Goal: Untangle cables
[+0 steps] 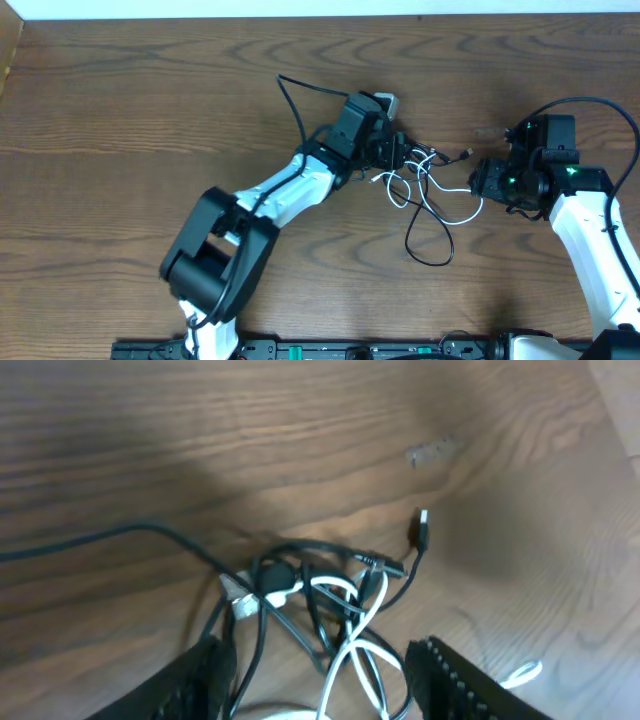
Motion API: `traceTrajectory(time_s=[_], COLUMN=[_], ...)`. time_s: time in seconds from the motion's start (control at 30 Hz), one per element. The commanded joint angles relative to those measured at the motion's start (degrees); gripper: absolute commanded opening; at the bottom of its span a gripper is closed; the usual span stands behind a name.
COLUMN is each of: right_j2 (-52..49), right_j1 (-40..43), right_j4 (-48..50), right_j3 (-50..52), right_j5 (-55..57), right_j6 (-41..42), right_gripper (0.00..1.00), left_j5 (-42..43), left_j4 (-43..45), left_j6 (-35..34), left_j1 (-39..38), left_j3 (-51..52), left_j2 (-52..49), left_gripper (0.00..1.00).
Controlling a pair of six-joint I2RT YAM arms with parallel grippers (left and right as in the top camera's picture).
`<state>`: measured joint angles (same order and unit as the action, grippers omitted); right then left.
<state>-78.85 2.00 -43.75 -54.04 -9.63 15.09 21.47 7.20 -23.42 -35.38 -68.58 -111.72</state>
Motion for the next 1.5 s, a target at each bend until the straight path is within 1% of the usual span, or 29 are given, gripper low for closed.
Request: traceTrajectory(time_s=[0.0, 0.1, 0.27, 0.3, 0.33, 0.37, 0.47, 0.5, 0.63, 0.7, 0.73, 0.87, 0.93, 1.03, 1.23, 1.3, 1.4, 1.43, 1.47], right_j2=[0.1, 0.1, 0.1, 0.1, 0.1, 0.1, 0.1, 0.1, 0.1, 0.1, 0.1, 0.1, 0.1, 0.1, 0.1, 0.1, 0.1, 0.1, 0.1], right_j1=[-0.1, -0.1, -0.1, -0.1, -0.1, -0.1, -0.1, -0.1, -0.1, -0.2, -0.3, -0.9, -1.6, -3.4, -7.1, -7.8, -9.1, -9.6, -10.1], right_j4=[-0.3, -0.7, -1.0, -1.1, -1.3, -1.3, -1.3, -1.3, -1.2, -0.7, -0.1, 3.8, 5.2, 7.0, 10.4, 11.6, 12.3, 12.3, 12.2], right_j3=[-0.5, -0.5, -0.5, -0.5, -0.5, -0.5, -0.5, -0.5, -0.5, -0.5, -0.5, -0.5, -0.5, -0.5, -0.5, -0.5, -0.5, -0.5, -0.5], right_j5=[-2.3, -3.0, -3.0, -3.0, -3.0, -3.0, -3.0, -3.0, -3.0, -3.6, -5.2, -19.9, -25.1, -29.1, -29.8, -29.8, -29.8, -29.8, -29.7], right_j6=[0.7, 0.7, 0.7, 0.7, 0.7, 0.7, 0.7, 0.7, 0.5, 0.2, -1.2, -11.7, -15.1, -18.8, -19.1, -19.1, -19.0, -19.1, -19.1], right_gripper=[0.63, 0.62, 0.62, 0.62, 0.62, 0.62, 0.61, 0.61, 0.61, 0.61, 0.61, 0.61, 0.61, 0.61, 0.59, 0.54, 0.37, 0.33, 0.32], left_j5=[-2.8, -3.3, -4.6, -4.6, -4.6, -4.6, -4.6, -4.5, -4.2, -3.7, -2.8, 3.1, 6.0, 7.7, 7.9, 8.4, 10.3, 10.5, 10.5], left_j4=[2.1, 3.7, 3.9, 3.9, 3.8, 3.8, 4.0, 4.0, 1.1, -3.0, -5.5, -15.6, -18.7, -21.3, -24.3, -25.2, -25.3, -25.1, -24.9], left_j6=[-2.6, -2.6, -3.0, -3.0, -3.1, -3.0, -3.1, -3.1, -3.1, -3.0, -3.0, -2.8, -1.5, -0.8, -0.6, -0.7, -0.7, -0.7, -0.7], left_j1=[-1.1, -2.3, -4.0, -4.3, -4.4, -4.6, -4.4, -4.2, -2.9, -2.2, -1.9, -1.8, -1.9, -2.0, -2.0, -2.0, -2.0, -2.0, -2.0], left_j3=[0.1, 0.1, 0.1, 0.1, 0.1, 0.1, 0.1, 0.0, 0.1, 0.0, 0.1, 0.1, 0.1, 0.1, 0.1, 0.1, 0.1, 0.1, 0.1], left_j2=[-2.6, -4.9, -7.0, -7.3, -7.4, -7.4, -6.6, -6.0, -1.9, 1.6, 3.4, 10.5, 13.0, 16.2, 19.8, 19.9, 19.9, 19.9, 19.9], left_gripper=[0.59, 0.60, 0.59, 0.57, 0.52, 0.44, 0.11, 0.08, 0.07, 0.07, 0.07, 0.08, 0.07, 0.07, 0.07, 0.07, 0.08, 0.08, 0.07])
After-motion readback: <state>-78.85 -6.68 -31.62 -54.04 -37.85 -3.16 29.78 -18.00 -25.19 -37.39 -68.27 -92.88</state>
